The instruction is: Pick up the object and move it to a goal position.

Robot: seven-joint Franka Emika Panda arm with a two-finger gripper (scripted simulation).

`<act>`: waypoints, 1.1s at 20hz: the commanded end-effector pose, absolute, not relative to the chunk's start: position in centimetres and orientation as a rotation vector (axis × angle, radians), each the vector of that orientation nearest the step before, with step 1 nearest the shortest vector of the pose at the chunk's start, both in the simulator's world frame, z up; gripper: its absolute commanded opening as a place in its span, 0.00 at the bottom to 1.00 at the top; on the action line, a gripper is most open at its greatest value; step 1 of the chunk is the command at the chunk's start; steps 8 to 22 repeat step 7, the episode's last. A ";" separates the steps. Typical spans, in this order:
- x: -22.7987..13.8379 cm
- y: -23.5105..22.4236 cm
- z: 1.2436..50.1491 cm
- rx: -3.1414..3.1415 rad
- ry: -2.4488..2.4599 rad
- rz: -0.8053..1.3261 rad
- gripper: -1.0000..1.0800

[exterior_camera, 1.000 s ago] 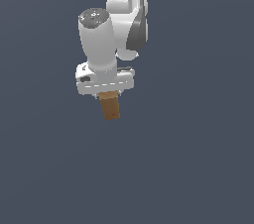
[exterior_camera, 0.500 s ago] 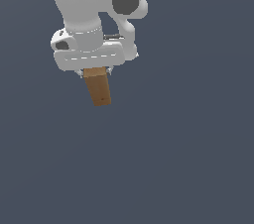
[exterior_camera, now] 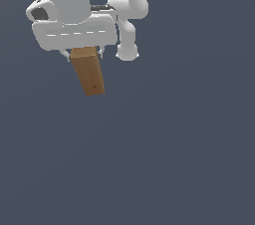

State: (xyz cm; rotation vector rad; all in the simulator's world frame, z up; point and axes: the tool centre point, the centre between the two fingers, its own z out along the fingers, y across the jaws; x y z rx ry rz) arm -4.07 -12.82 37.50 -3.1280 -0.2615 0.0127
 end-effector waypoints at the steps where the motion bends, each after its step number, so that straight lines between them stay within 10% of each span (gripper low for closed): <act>1: -4.0 -13.1 38.9 -3.130 -0.263 0.000 0.00; 22: -3.9 -13.3 39.4 -3.130 -0.263 0.000 0.00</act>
